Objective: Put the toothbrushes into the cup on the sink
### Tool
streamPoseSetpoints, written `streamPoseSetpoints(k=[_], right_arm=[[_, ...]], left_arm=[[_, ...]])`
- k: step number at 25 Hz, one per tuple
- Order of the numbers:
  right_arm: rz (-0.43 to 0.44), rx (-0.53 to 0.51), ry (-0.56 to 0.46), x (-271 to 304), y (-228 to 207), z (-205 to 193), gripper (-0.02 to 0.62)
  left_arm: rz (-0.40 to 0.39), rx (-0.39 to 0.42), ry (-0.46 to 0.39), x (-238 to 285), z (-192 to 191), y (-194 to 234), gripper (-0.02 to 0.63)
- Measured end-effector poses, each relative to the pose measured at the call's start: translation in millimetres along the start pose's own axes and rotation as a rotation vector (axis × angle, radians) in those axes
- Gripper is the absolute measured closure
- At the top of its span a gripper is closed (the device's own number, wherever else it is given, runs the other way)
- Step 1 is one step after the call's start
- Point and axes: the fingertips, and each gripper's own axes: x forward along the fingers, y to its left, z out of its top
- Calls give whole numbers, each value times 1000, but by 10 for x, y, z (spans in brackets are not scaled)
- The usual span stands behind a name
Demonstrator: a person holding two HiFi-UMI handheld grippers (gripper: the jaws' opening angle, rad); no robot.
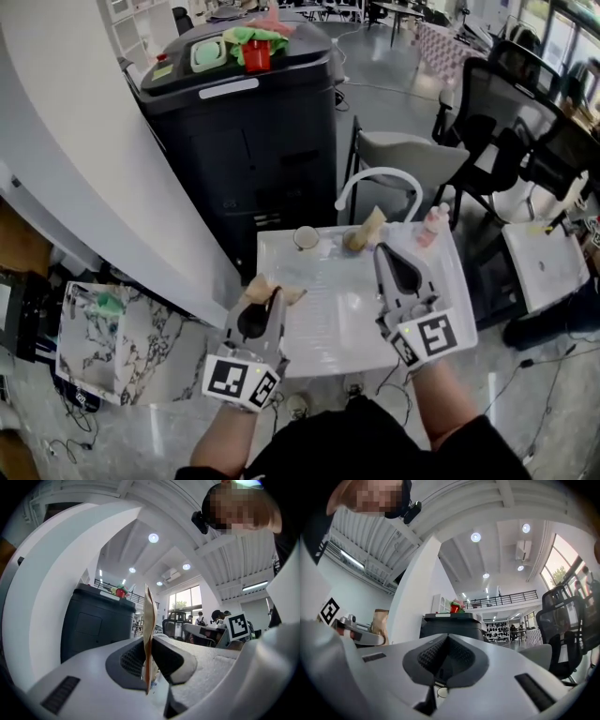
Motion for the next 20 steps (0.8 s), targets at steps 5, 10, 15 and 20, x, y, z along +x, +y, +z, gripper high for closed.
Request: streamPoseSetpoints(k=[5,10,15,20], right_arm=[[8,-10,9,-273,284,144,598],[1,1,47,-414,418,46,598],[-4,-5,42,-450,456,97,598],[2,-5,39,-432,482,117,598]], left_arm=[[-21,9,-9,-51,53,-57,568],[-25,41,4,-98,37,-104,568],[-38,40,-3,-146,72,-132,568],[-36,42,-6,-163,106,-120,568]])
